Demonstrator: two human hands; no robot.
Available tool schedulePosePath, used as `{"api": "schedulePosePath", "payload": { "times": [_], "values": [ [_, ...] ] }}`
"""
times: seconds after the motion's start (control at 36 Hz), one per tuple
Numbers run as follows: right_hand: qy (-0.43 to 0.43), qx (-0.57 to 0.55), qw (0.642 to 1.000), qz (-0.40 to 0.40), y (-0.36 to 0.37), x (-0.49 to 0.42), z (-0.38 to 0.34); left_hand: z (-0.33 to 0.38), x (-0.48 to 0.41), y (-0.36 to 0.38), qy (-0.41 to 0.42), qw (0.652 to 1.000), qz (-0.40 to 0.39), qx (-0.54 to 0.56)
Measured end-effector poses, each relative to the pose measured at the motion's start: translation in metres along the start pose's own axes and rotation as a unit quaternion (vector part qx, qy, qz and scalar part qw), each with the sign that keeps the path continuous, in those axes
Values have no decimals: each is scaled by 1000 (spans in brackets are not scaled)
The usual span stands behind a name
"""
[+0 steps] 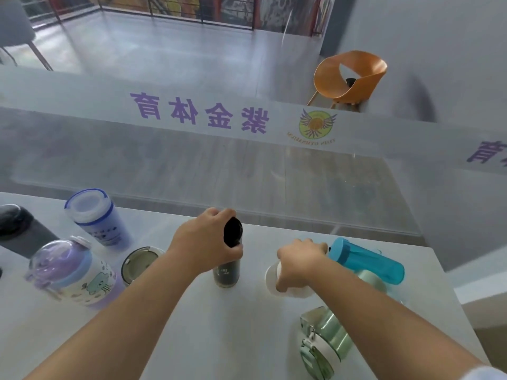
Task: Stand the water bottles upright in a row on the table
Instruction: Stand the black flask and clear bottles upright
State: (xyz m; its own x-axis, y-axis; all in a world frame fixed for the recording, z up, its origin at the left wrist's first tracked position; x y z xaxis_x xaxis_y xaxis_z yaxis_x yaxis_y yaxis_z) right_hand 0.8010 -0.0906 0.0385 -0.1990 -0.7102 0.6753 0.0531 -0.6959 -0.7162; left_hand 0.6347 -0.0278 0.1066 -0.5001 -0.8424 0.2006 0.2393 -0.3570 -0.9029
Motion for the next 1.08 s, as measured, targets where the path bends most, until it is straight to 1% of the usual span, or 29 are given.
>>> {"api": "schedulePosePath", "payload": {
  "times": [0.17,0.39,0.56,0.69,0.78,0.92,1.0,1.08],
  "values": [
    [-4,4,1000,-24,-1,-7,-8,-6,0,2,-5,1000,0,-1],
    [-50,-34,998,21,-11,-15,-23,-8,4,1,17,1000,4,6],
    [-64,-40,996,40,-18,-13,-28,-9,6,3,28,999,-7,33],
    [-61,-53,995,53,-19,-8,-25,-8,8,-1,40,999,-9,18],
    [-69,-76,991,84,-27,4,-19,-3,11,-10,55,998,1,-2],
    [-65,-158,972,164,-45,39,6,18,20,-33,101,993,44,-32],
    [-47,-186,967,168,-44,58,26,37,26,-42,128,988,68,-55],
    [-21,-200,966,163,-34,75,50,54,31,-41,144,985,59,-72]
  ]
}}
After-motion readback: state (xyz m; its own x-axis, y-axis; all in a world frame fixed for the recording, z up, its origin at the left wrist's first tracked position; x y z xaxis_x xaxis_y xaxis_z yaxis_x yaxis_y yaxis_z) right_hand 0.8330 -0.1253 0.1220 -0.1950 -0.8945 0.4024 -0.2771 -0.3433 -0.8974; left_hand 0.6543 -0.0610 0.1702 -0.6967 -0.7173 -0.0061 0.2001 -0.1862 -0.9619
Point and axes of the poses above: each hand's wrist, its own x-axis away from the middle knuckle, its own y-axis out of the palm, z = x × y, the point moved 7 cm from there along -x, towards the middle knuckle, and after that the axes turned 7 degrees about -z, right-handed, at the moved point
